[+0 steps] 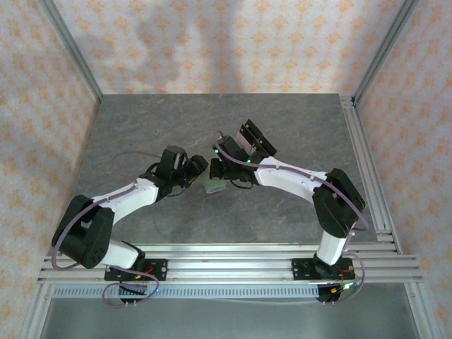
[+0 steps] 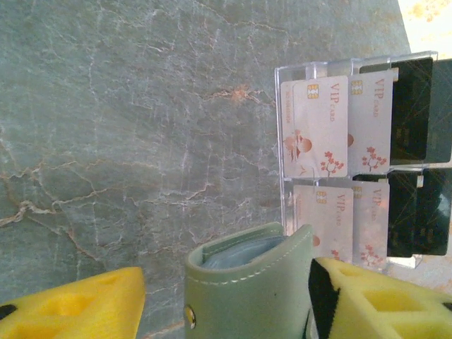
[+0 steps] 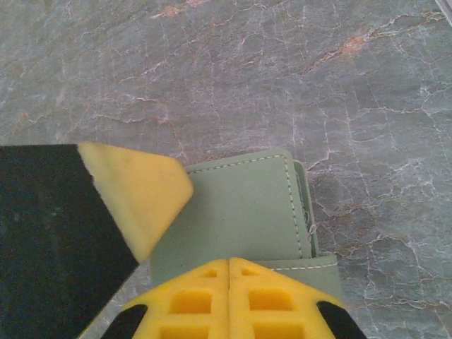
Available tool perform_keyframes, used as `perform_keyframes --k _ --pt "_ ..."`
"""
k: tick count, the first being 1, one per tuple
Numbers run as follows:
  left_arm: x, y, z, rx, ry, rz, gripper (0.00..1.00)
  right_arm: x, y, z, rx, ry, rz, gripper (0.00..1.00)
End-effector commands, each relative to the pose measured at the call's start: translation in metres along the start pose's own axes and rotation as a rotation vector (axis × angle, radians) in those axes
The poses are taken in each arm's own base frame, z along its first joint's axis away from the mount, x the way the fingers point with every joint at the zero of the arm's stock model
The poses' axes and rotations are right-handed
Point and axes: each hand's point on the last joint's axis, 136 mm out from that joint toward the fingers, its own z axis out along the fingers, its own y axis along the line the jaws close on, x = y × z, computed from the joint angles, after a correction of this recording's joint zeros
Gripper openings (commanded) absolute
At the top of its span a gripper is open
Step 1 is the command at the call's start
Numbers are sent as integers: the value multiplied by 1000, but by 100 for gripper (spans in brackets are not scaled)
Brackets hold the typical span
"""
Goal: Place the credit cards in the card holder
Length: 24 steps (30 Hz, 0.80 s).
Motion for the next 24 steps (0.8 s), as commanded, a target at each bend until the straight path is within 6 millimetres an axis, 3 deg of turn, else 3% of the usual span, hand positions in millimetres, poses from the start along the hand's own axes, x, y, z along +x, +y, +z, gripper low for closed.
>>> perform_keyframes --k 1,7,16,19,22,24 --pt "-8 -17 3 34 -41 -1 51 -9 11 -13 -44 -42 7 0" --pt "-6 -23 5 34 -50 17 2 -9 -2 -17 7 -57 -9 0" --pt "-17 -25 -17 8 -118 122 0 -10 -55 -39 167 -108 -15 0" --pt "-18 -26 -20 10 -126 150 0 -9 -61 -42 171 -108 -6 0" --pt "-18 -29 -22 19 -124 178 0 -8 -50 -41 108 -101 -4 1" --pt "-18 -31 -23 24 -125 200 0 -8 -40 -42 55 -89 5 29"
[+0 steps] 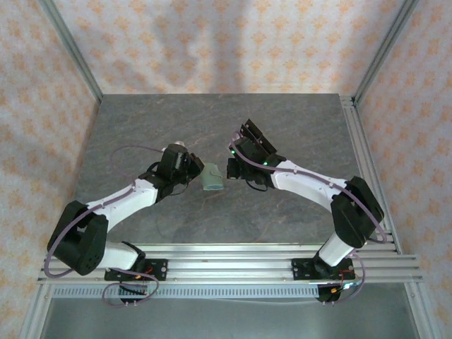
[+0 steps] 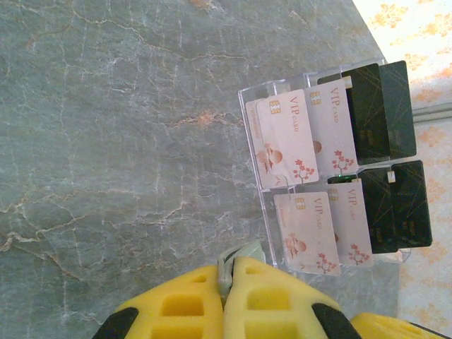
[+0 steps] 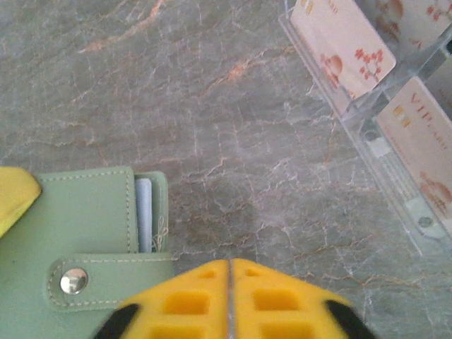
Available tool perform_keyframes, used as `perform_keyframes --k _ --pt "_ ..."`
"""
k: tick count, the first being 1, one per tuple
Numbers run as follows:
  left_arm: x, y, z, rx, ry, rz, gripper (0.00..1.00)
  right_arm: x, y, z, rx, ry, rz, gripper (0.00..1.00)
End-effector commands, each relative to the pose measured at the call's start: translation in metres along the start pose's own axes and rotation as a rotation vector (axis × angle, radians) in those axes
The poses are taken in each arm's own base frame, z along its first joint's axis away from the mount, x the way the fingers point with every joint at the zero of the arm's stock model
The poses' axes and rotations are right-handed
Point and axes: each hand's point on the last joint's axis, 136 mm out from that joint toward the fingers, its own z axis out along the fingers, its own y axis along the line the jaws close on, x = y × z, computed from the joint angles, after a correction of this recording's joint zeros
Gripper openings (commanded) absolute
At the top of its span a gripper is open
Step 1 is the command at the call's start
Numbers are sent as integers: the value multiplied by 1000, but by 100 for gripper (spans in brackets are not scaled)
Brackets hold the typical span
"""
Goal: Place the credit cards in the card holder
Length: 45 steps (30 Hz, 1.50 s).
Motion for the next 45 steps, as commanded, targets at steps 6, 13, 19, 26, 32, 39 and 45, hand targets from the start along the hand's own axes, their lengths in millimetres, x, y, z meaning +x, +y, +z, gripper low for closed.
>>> perform_keyframes --k 6,13,19,26,32,39,45 --pt "-12 -10 -11 9 -47 84 0 -2 40 -13 -153 6 -13 48" --pt "-11 -12 -10 19 -41 84 0 1 63 -5 -171 12 -52 52" --pt "-12 -15 -11 23 -41 83 0 1 73 5 -170 21 -65 52" --pt "-14 -20 -12 36 -46 82 0 7 63 20 -118 38 -80 46" --pt "-15 -22 -14 42 -52 81 0 10 54 22 -79 41 -93 16" --pt "-14 -19 -16 34 -54 84 0 13 33 15 -41 34 -71 0" --pt "-13 -17 -18 32 -55 87 0 12 5 3 -20 10 -11 0"
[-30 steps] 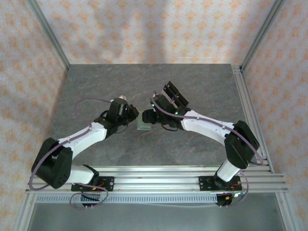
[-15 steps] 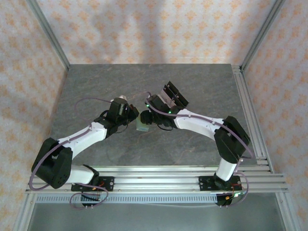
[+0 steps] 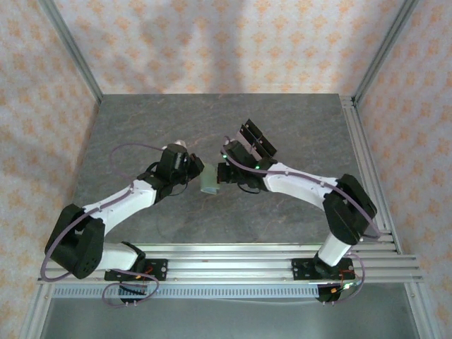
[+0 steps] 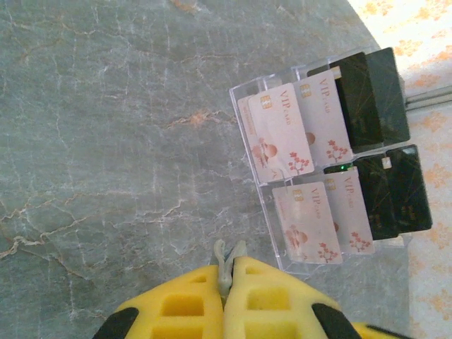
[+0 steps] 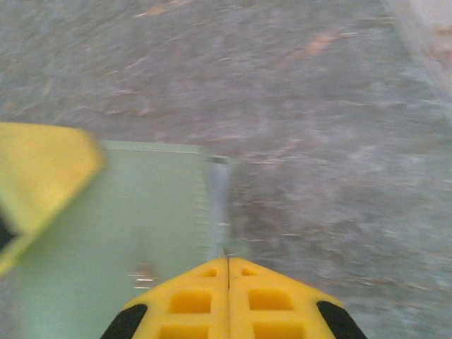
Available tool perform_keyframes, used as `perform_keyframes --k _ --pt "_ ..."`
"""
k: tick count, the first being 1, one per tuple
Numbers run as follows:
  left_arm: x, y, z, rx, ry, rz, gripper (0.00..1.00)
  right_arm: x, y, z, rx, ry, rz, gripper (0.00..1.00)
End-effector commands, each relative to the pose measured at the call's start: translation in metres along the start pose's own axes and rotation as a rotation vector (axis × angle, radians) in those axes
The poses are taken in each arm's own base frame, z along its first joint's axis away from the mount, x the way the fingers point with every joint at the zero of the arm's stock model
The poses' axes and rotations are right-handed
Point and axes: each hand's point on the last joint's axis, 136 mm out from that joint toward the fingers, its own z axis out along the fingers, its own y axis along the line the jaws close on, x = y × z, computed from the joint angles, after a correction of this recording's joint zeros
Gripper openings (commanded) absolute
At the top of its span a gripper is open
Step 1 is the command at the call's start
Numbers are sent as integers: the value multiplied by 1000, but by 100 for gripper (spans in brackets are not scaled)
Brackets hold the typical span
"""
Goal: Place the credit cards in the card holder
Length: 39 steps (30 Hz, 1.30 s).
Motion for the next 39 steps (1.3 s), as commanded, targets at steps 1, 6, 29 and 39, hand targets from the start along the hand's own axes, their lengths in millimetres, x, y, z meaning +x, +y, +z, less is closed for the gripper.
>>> perform_keyframes --k 1,6,29,39 --pt "-12 -10 -10 18 -49 27 0 -2 -20 -12 55 -23 31 0" --pt "-9 -4 -8 -11 -30 44 0 -3 -9 -20 -1 -15 26 0" --pt "20 52 -17 -189 52 207 73 5 30 -44 -172 19 41 0" --pt "22 46 -12 -163 75 210 74 -3 45 -57 -195 -6 20 0"
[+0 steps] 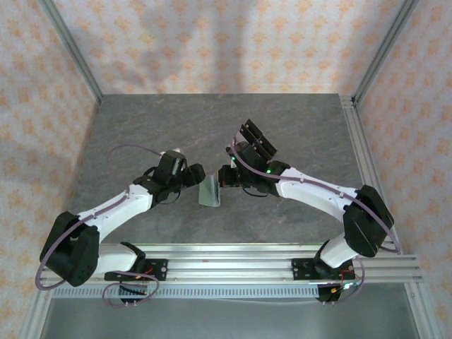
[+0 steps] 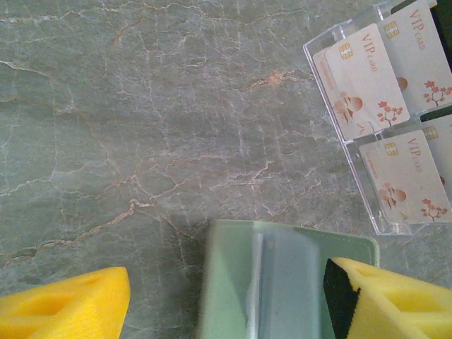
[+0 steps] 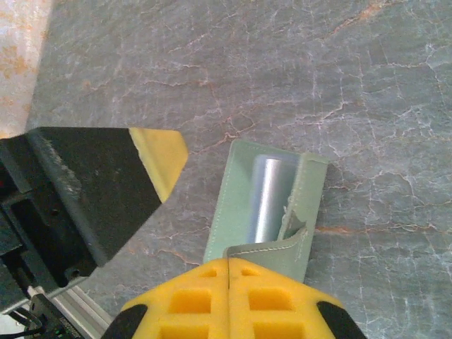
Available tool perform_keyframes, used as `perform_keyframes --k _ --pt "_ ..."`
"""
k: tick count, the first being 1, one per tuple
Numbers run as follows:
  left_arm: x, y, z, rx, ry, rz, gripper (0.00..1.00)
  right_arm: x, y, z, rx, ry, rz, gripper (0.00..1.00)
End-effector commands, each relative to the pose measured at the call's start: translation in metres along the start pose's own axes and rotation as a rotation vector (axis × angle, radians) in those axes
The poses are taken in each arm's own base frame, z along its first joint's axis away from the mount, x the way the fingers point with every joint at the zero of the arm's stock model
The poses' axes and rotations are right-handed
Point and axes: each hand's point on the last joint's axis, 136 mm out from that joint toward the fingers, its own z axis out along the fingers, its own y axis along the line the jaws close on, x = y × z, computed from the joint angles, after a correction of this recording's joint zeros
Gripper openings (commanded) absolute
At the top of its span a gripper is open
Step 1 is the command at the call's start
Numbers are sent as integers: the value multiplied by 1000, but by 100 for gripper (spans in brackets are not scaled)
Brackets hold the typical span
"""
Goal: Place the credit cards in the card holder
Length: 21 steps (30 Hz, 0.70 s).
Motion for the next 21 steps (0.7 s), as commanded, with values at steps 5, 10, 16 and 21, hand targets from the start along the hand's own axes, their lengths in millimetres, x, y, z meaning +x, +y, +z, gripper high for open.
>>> perform_keyframes --k 5,10,16,21 --pt "8 10 8 -45 32 30 73 -10 3 -15 17 -47 -15 0" --pt "12 22 8 -95 35 49 73 4 -32 -14 101 -43 4 0" --pt "16 31 7 -141 52 73 73 38 -90 -4 220 -1 59 0" --pt "18 31 8 -138 62 73 72 61 -117 5 283 41 75 6"
